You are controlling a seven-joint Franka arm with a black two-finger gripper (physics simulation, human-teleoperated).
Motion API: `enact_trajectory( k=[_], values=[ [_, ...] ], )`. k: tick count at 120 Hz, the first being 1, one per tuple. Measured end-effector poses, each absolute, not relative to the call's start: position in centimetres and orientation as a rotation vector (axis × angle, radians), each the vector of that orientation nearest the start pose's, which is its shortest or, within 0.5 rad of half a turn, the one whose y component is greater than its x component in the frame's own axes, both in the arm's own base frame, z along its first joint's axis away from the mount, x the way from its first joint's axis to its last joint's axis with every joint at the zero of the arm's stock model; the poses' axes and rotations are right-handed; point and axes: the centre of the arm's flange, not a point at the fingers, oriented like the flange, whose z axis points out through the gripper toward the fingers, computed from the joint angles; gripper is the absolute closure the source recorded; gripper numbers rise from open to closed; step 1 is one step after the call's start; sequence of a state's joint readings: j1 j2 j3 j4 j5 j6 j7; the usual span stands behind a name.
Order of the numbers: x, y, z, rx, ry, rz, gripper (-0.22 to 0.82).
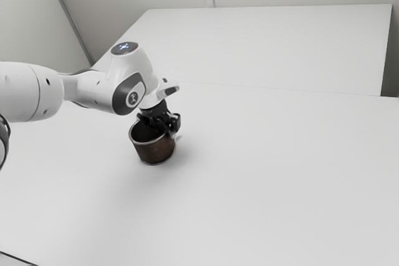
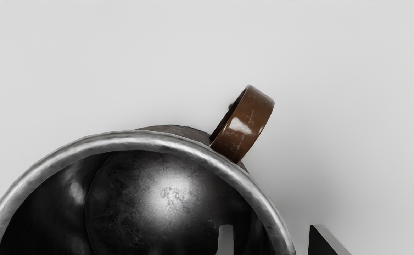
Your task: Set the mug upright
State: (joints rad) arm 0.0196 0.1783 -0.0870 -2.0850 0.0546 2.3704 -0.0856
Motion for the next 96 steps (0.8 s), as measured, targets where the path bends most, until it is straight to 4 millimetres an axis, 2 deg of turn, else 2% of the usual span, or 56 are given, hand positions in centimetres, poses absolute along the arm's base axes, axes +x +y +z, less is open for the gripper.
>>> enact_trajectory(
  k=[12,34,46,75,96],
  values=[
    [58.2,-4.2,36.2,-3.120,0.034,-0.193,0.28],
    [58.1,-5.2,41.8,-3.105,0.066,-0.293,0.12],
    [58.7,-4.8,44.6,-3.095,0.059,-0.338,0.07],
    [59.7,-6.6,50.9,-3.054,0.128,-0.350,0.02],
    [59.2,-6.0,54.3,-3.032,0.116,-0.295,0.01]
  ],
)
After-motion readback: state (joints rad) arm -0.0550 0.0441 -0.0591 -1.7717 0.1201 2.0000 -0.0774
